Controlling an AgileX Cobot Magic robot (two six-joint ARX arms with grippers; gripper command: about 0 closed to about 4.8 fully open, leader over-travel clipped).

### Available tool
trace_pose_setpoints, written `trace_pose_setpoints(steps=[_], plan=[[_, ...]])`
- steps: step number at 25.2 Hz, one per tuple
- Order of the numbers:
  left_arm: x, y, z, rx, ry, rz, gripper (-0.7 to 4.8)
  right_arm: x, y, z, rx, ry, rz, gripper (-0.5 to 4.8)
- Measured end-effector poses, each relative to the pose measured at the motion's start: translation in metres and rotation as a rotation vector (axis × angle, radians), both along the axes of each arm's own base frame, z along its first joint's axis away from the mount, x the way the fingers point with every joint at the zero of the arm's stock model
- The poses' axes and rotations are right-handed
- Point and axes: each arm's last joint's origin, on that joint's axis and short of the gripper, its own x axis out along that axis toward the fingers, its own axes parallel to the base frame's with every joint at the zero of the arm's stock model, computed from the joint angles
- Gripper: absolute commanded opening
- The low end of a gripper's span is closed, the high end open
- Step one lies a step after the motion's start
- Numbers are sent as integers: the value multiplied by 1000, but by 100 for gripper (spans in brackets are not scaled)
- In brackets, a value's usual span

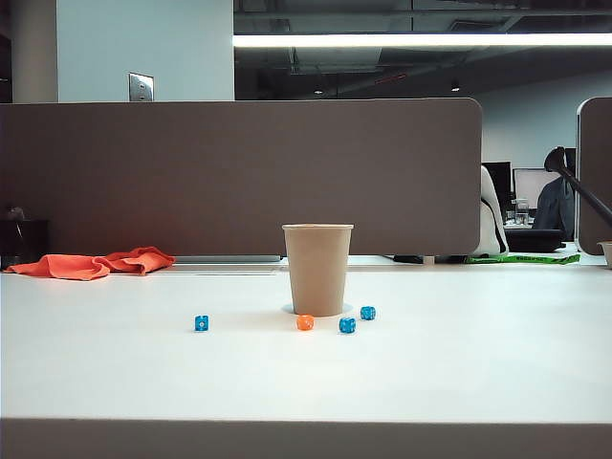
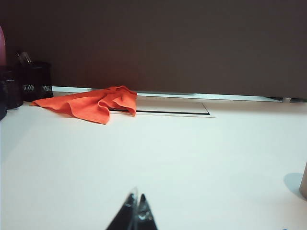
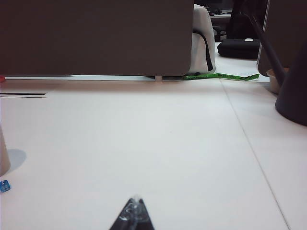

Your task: Pick up the dice with a different color and drop it into the paper cup.

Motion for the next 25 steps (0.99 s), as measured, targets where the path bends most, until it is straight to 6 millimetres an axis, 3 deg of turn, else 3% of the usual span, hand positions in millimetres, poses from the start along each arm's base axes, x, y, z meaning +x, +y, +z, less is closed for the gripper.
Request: trace_pose_setpoints(steps=[19,25], plan=[[0,0,0,0,0,-3,-6,0,0,2,0,-21,0,-2],[-2,-5,5,13,10,-165,-6,-6,0,31,-1,-125,1,-2]])
